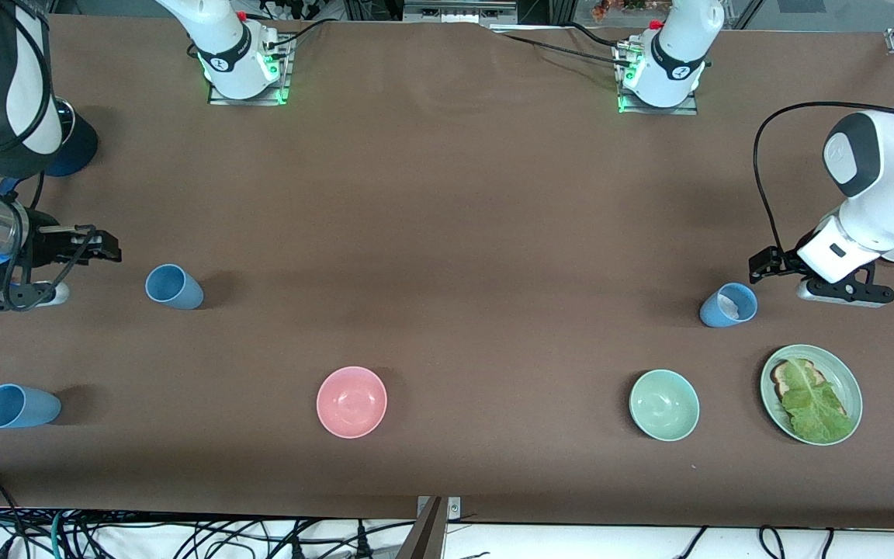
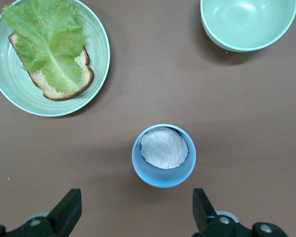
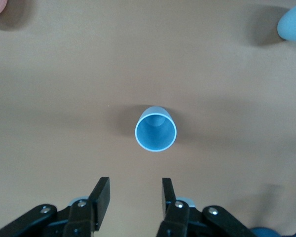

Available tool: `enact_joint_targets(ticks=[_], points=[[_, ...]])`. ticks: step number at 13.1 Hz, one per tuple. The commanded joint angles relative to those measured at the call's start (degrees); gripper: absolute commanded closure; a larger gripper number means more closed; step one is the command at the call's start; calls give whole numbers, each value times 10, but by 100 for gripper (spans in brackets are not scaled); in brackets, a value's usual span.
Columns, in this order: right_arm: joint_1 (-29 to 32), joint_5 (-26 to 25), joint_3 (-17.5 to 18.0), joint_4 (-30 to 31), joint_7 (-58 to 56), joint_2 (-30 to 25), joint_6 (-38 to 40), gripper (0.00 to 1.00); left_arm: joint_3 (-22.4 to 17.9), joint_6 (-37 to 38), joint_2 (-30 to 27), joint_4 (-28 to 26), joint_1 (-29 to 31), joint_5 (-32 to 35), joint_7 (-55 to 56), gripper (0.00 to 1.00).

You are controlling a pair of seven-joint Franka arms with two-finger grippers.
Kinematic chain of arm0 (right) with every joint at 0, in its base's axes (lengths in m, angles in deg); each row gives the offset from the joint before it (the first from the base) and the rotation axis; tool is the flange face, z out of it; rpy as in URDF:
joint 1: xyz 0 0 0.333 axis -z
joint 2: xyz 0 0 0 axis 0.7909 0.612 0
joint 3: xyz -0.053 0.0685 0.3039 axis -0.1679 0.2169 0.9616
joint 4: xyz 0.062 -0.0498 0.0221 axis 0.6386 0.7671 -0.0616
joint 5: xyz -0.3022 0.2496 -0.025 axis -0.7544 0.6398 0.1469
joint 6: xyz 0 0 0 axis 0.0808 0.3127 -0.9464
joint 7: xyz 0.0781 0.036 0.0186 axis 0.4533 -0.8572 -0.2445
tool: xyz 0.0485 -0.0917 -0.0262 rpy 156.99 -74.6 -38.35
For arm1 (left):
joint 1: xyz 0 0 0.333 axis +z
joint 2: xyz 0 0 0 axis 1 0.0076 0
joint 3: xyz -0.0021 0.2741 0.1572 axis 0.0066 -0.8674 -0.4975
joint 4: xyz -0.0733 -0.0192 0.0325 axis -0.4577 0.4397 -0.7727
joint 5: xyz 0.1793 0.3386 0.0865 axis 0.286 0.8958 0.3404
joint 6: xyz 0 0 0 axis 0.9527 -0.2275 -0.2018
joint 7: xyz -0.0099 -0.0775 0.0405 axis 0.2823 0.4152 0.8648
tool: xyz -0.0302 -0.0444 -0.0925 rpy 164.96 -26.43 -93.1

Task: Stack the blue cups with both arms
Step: 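Grasp the tissue cup with the left gripper while the right gripper grasps another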

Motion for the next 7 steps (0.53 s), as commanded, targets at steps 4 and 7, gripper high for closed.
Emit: enact_joint_targets(ticks=[4, 7], points=[[37, 11, -2, 29, -68, 58, -99, 50, 0, -94, 46, -2, 5, 9, -33, 1], [41, 14, -2, 108, -87, 59, -203, 50, -11, -132, 67, 1, 16, 8, -79, 1]])
